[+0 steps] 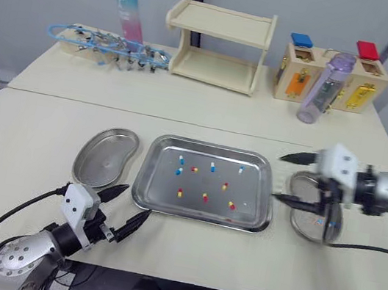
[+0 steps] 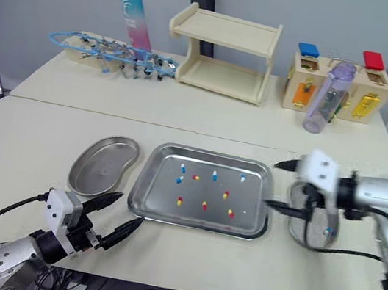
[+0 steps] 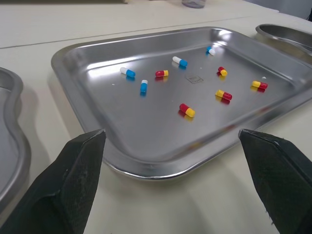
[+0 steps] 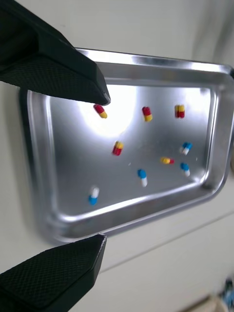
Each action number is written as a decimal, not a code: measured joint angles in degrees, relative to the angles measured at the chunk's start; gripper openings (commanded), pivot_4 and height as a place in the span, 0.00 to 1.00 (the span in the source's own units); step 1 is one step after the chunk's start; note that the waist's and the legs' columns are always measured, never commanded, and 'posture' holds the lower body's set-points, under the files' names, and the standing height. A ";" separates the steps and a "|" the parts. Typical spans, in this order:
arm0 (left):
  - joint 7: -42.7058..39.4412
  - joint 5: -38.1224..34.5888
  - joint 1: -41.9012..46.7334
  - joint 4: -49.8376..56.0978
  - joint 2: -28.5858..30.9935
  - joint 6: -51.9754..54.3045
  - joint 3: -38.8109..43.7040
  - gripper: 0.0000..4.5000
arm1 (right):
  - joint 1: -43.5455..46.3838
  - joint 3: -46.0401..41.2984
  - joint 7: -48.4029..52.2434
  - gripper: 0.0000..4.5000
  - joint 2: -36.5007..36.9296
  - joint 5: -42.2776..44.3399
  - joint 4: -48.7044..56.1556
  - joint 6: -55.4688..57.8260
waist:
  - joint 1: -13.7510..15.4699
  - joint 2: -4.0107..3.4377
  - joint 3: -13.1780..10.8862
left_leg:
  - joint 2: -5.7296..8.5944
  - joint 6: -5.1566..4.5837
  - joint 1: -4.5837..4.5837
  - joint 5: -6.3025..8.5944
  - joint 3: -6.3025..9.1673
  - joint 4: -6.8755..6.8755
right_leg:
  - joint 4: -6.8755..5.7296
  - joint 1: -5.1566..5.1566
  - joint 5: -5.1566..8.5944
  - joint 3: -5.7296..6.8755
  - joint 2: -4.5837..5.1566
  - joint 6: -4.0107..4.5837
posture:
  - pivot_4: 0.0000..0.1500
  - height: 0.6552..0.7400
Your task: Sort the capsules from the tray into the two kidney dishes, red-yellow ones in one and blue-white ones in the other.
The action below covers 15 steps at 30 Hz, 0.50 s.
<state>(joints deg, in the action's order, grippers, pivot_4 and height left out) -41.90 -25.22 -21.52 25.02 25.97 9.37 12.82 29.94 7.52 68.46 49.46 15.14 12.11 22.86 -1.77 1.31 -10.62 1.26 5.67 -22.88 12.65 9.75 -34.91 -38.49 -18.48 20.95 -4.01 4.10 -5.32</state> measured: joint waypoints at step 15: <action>1.10 0.44 1.94 -0.01 0.29 0.59 -2.00 1.00 | 20.69 19.73 -4.97 0.29 -27.57 -15.24 -26.81 -7.56 | -0.50 -0.02 0.00 | -0.06 0.04 0.01 -0.03 0.04 0.02 | -0.42 -0.35 0.00 -0.01 -0.06 0.02 | 1.00 1.00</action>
<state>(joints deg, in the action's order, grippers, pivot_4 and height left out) -40.80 -24.78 -19.58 25.01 26.26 9.96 10.82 50.63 27.24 63.48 21.89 -0.10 -14.70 15.30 -2.27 1.29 -10.62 1.19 5.71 -22.87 12.62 9.79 -34.89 -38.91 -18.83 20.95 -4.02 4.04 -5.31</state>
